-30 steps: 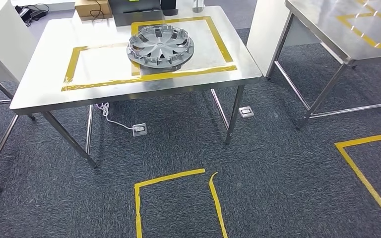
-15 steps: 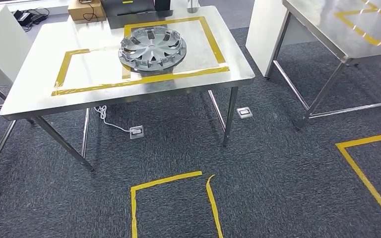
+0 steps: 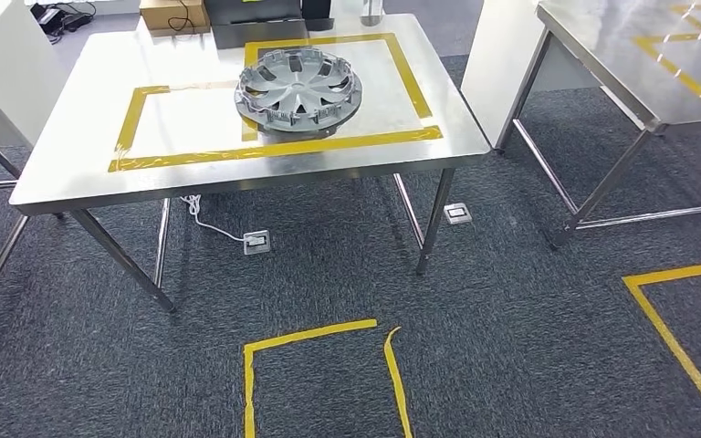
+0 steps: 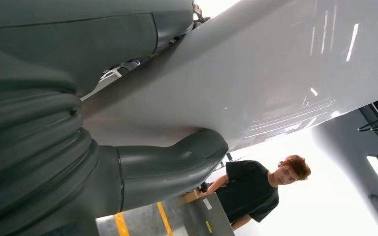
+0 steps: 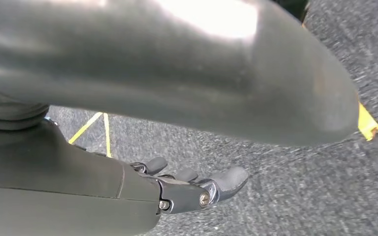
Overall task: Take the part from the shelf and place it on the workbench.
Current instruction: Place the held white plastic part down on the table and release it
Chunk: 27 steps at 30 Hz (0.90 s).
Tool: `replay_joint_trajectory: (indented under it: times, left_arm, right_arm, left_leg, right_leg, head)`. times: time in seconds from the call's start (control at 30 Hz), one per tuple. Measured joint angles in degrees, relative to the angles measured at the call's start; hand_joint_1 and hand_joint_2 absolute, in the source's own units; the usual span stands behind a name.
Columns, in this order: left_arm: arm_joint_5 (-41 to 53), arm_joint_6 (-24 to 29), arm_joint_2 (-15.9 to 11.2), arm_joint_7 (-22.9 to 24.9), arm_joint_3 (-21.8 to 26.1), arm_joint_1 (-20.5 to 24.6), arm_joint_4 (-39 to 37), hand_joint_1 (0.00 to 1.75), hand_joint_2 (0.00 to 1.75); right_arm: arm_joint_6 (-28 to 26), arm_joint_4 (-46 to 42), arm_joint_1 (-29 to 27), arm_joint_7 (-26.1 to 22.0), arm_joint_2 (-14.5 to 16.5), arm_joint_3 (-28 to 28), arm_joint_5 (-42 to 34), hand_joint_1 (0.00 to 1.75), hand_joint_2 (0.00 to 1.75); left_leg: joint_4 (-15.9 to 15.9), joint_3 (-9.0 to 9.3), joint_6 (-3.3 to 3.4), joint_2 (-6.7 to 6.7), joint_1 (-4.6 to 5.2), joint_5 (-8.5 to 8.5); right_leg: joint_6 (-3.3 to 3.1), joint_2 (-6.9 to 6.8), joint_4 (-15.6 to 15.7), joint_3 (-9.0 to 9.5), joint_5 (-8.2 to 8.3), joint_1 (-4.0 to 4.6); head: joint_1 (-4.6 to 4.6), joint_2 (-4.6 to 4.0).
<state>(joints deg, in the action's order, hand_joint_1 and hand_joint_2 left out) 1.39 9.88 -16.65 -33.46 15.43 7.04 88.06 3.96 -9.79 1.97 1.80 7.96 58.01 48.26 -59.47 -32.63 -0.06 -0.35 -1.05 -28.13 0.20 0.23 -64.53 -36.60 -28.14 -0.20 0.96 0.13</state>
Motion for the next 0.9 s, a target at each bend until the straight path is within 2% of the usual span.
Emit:
replay_joint_trajectory:
  times: [0.03,0.07,0.2,0.23,0.27,0.33,0.37,0.4,0.43,0.47,0.5,0.53,0.57,0.6,0.7,0.73,0.77,0.83,0.87,0.9]
  left_arm:
    - [0.0,0.0,0.0,0.0,0.0,0.0,0.0,1.75,1.75]
    - [0.1,0.0,0.0,0.0,0.0,0.0,-0.1,1.75,1.75]
    - [0.1,-0.1,0.0,-0.2,0.0,0.0,-0.1,1.75,1.75]
    - [0.1,-0.1,0.0,-0.2,0.0,0.1,-0.1,1.75,1.75]
    - [0.1,-0.1,0.0,-0.2,0.0,0.1,-0.1,1.75,1.75]
    - [0.1,-0.1,0.0,-0.1,-0.1,0.0,-0.3,1.75,1.75]
    - [0.1,-0.1,0.0,-0.1,-0.1,-0.1,-0.4,1.75,1.75]
    - [0.1,-0.1,0.0,-0.1,-0.1,-0.1,-0.5,1.75,1.75]
    - [0.1,-0.1,0.0,-0.1,-0.1,-0.1,-0.6,1.75,1.75]
    - [0.1,-0.1,0.0,-0.1,-0.1,-0.1,-0.6,1.75,1.75]
    - [0.1,-0.1,0.0,-0.1,-0.1,0.0,-0.6,1.75,1.75]
    - [0.1,-0.1,0.1,-0.1,-0.1,0.0,-0.6,1.75,1.75]
    - [0.2,-0.1,0.1,-0.1,-0.1,0.1,-0.7,1.75,1.75]
    - [0.2,-0.1,0.1,-0.1,-0.1,0.1,-0.7,1.75,1.75]
    - [0.4,-0.2,0.1,-0.2,-0.1,0.3,-0.9,1.75,1.75]
    - [0.5,-0.2,0.1,-0.2,-0.1,0.4,-0.9,1.75,1.75]
    - [0.5,-0.3,0.2,-0.2,-0.2,0.5,-1.0,1.75,1.75]
    - [0.5,-0.4,0.2,-0.3,-0.2,0.7,-1.3,1.75,1.75]
    - [0.5,-0.5,0.3,-0.3,-0.2,0.7,-1.5,1.75,1.75]
    - [0.5,-0.5,0.3,-0.3,-0.2,0.7,-1.6,1.75,1.75]
  right_arm:
    - [0.0,0.0,0.0,0.0,0.0,0.0,0.0,0.00,0.00]
    - [0.0,0.0,0.1,0.0,0.0,0.0,0.0,0.00,0.00]
    - [0.0,0.0,0.0,0.0,0.1,0.0,0.0,0.00,0.00]
    - [0.0,0.0,0.0,0.0,0.1,0.0,0.0,0.00,0.00]
    - [-0.1,0.0,0.0,0.0,0.1,0.0,0.0,0.00,0.00]
    - [-0.1,0.0,0.0,0.0,0.1,0.0,0.0,0.00,0.00]
    - [-0.1,0.0,0.0,0.0,0.1,0.0,0.0,0.00,0.00]
    - [-0.1,0.0,0.0,0.0,0.1,0.0,0.0,0.00,0.00]
    - [-0.1,0.0,0.0,0.0,0.1,0.0,0.0,0.00,0.00]
    - [-0.1,0.0,-0.1,0.0,0.1,0.0,0.0,0.00,0.00]
    - [-0.1,0.0,-0.1,0.0,0.1,0.0,0.0,0.00,0.00]
    - [0.0,0.0,0.0,0.0,0.1,0.0,0.0,0.00,0.00]
    - [0.0,0.0,0.0,0.0,0.1,0.0,0.0,0.00,0.00]
    - [0.0,0.0,0.1,0.0,0.1,0.0,0.0,0.00,0.00]
    - [0.0,0.0,0.1,0.0,0.1,0.0,0.0,0.00,0.00]
    - [0.0,0.0,0.1,0.0,0.1,0.0,0.0,0.00,0.00]
    - [0.0,0.0,0.1,0.0,0.1,0.0,0.0,0.00,0.00]
    - [0.0,0.0,0.1,0.0,0.1,0.0,0.0,0.00,0.00]
    - [0.0,0.0,0.0,0.0,0.2,0.0,0.0,0.00,0.00]
    - [0.0,0.0,-0.1,0.0,0.2,0.0,0.0,0.00,0.00]
  left_leg:
    - [0.0,0.17,-0.27,-0.04,0.09,-0.22]
    - [0.0,0.26,-0.58,-0.07,0.16,-0.39]
    - [-0.5,0.43,-1.92,-0.01,-0.03,-1.08]
    - [-2.3,-0.30,-2.16,0.04,-0.05,-1.95]
    - [-5.3,-1.79,-2.34,0.09,-0.10,-3.20]
    - [-12.7,-5.98,-2.66,0.10,-0.15,-5.67]
    - [-15.0,-7.67,-2.76,0.10,-0.18,-5.85]
    - [-15.3,-8.38,-2.81,0.11,-0.21,-4.89]
    - [-13.3,-7.94,-2.80,0.14,-0.23,-2.85]
    - [-9.6,-6.56,-2.76,0.22,-0.26,-0.25]
    - [-5.9,-4.96,-2.68,0.33,-0.19,1.59]
    - [-2.8,-3.50,-2.40,0.40,-0.08,2.58]
    - [-1.0,-2.65,-2.05,0.45,0.03,2.69]
    - [-0.4,-2.34,-1.60,0.41,0.13,2.12]
    - [-0.1,-1.65,-0.22,0.15,0.03,1.41]
    - [0.0,-1.25,0.15,0.11,-0.01,1.15]
    - [0.0,-0.88,0.42,0.09,-0.02,0.89]
    - [0.0,-0.33,0.76,0.09,0.13,0.19]
    - [0.0,0.04,0.84,0.08,0.26,-0.20]
    - [0.0,0.54,0.90,0.05,0.39,-0.64]
  right_leg:
    - [-0.25,0.00,2.9,1.18,1.07,0.07]
    - [-0.50,0.01,4.5,1.82,1.37,0.19]
    - [-1.79,-0.02,5.4,2.66,1.03,0.17]
    - [-2.14,-0.04,5.7,3.11,0.96,0.00]
    - [-2.42,-0.06,5.8,3.54,0.80,-0.09]
    - [-2.70,-0.06,5.9,4.17,0.24,-0.11]
    - [-2.70,-0.05,5.8,4.51,-0.10,-0.11]
    - [-2.62,-0.03,5.8,4.92,-0.47,-0.13]
    - [-2.48,-0.01,5.8,5.48,-0.88,-0.19]
    - [-2.26,0.00,5.8,6.10,-1.35,-0.25]
    - [-1.93,0.01,5.8,6.59,-1.84,-0.22]
    - [-1.55,0.03,5.8,6.90,-2.30,-0.16]
    - [-1.17,0.02,5.8,7.06,-2.64,-0.07]
    - [-0.76,0.02,5.8,7.19,-2.76,0.05]
    - [0.11,-0.03,4.8,7.46,-3.02,0.01]
    - [0.36,-0.04,3.1,6.61,-3.56,-0.05]
    - [0.60,-0.04,0.3,4.95,-4.45,-0.11]
    - [0.81,-0.04,-7.0,-0.07,-6.86,-0.09]
    - [0.76,-0.04,-9.6,-2.32,-7.49,-0.05]
    - [0.57,-0.03,-10.3,-3.72,-7.11,0.03]
  head:
    - [-0.02,0.00]
    - [-0.04,0.00]
    - [-0.14,0.00]
    - [-0.21,0.00]
    - [-0.29,0.00]
    - [-0.34,0.00]
    - [-0.34,0.00]
    - [-0.35,0.00]
    - [-0.34,0.00]
    - [-0.35,0.00]
    - [-0.37,0.00]
    - [-0.45,0.00]
    - [-0.46,0.00]
    - [-0.45,0.00]
    - [-0.34,0.00]
    - [-0.27,0.00]
    - [-0.19,0.00]
    - [-0.07,0.00]
    - [-0.07,0.00]
    - [-0.05,0.00]
